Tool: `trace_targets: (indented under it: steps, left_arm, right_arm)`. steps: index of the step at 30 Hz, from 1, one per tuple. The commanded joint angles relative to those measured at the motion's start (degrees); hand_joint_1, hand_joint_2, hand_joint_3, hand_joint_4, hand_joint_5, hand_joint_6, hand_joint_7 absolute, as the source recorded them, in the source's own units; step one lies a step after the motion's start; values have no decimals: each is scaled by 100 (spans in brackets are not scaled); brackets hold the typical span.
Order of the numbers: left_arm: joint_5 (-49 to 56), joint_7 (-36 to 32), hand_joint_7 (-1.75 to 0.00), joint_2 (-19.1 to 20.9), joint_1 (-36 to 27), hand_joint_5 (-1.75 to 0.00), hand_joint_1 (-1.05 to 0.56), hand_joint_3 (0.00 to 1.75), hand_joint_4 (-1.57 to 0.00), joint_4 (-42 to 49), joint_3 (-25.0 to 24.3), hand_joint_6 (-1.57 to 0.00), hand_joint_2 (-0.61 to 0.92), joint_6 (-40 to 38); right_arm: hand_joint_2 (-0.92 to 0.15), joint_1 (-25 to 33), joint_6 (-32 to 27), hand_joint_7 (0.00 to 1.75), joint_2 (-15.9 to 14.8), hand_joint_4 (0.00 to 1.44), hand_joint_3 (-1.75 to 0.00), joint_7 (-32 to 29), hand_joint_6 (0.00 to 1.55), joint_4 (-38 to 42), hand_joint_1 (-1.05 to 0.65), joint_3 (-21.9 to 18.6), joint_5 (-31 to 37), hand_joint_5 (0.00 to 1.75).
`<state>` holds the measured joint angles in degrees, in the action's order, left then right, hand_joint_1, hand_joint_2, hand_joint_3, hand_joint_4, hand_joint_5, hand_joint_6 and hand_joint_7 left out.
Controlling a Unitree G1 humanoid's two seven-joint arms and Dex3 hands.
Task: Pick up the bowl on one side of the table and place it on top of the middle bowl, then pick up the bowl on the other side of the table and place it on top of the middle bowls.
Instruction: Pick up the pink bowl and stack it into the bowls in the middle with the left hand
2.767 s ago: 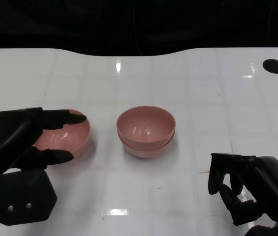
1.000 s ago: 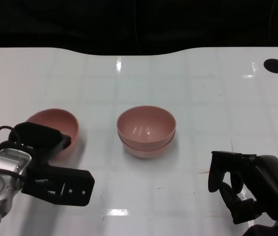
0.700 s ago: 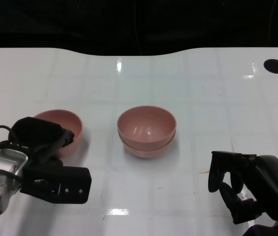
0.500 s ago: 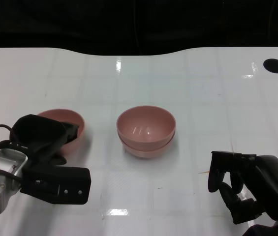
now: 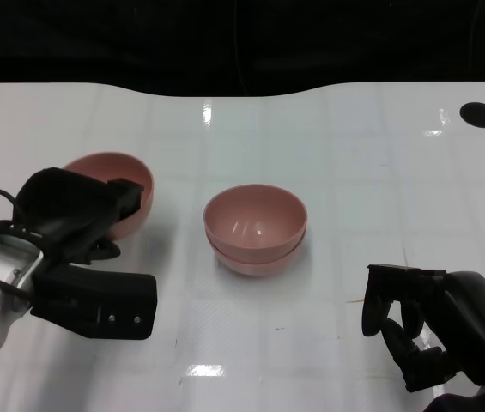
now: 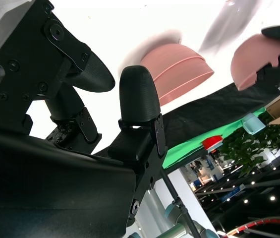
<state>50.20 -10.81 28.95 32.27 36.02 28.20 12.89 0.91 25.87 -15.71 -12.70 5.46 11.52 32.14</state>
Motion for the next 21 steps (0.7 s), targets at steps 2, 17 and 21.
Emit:
trace_targets:
  steps: [2, 17, 21]
  left_arm:
    - [-102, 199, -145, 144, -49, -175, -32, 27, -80, -374, -132, -64, 92, -44]
    - [-612, 1274, -159, 67, 591, -175, -24, 15, -81, -1020, -300, -68, 90, 502]
    - [-721, 1394, -166, -21, 675, -175, -23, 18, -81, -1113, -335, -68, 91, 638]
  right_arm:
    - [-10, 57, -52, 154, -14, 96, -163, -24, 85, -38, -11, -39, 20, 175]
    - [-12, 98, -67, 155, -20, 96, -163, 12, 84, -28, -7, -33, -14, 175]
    - [-12, 121, -85, 155, -15, 96, -163, 27, 84, -89, -7, -38, -20, 175]
